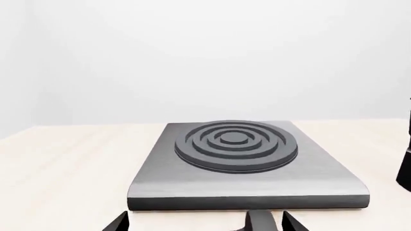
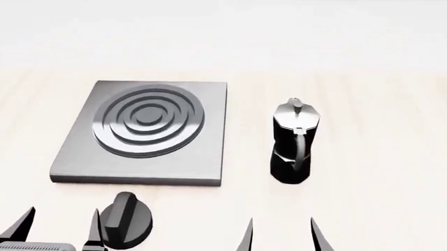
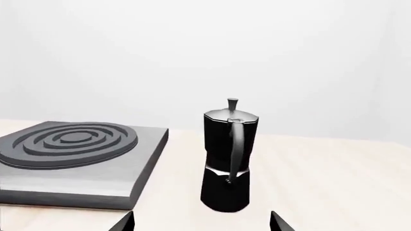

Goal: Put the moka pot on the stove.

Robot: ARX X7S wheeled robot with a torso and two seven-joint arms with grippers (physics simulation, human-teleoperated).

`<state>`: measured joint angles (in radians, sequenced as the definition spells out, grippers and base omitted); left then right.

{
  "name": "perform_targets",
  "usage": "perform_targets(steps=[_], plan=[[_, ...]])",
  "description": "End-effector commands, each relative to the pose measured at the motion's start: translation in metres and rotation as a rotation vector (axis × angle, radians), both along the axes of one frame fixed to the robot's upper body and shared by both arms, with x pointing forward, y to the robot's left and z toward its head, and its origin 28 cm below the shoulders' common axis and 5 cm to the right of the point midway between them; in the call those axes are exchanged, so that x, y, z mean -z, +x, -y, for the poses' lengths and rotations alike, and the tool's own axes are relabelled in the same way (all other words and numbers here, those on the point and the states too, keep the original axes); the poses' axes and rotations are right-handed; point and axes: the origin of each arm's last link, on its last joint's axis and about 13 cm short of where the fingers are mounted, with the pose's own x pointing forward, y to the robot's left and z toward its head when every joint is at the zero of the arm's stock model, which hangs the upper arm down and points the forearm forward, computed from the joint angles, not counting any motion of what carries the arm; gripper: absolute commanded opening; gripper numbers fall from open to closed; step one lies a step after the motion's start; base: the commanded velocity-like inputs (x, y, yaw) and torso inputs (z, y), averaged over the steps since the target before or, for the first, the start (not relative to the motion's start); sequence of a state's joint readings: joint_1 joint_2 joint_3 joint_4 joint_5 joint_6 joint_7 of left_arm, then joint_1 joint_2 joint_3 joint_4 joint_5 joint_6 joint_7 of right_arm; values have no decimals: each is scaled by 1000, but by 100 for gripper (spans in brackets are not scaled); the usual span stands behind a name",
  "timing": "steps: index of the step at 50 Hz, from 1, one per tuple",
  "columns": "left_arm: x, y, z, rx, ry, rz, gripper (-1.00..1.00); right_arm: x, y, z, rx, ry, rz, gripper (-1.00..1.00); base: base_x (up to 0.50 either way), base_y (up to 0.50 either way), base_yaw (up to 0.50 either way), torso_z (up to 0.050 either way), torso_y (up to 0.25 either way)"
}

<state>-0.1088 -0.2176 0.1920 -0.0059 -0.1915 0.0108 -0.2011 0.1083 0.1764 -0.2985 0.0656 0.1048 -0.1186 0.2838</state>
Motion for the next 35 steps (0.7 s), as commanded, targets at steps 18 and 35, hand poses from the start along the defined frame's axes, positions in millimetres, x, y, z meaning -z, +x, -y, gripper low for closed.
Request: perform_targets(steps=[18,35], plan=[[0,1,0,1,0,-3,100,1,1,0,2,3,-3,100,140,0,0,0,0],[1,1,-1,-2,-2,-6,100,2,2,-1,-1,0,-5,100,140,0,0,0,1]])
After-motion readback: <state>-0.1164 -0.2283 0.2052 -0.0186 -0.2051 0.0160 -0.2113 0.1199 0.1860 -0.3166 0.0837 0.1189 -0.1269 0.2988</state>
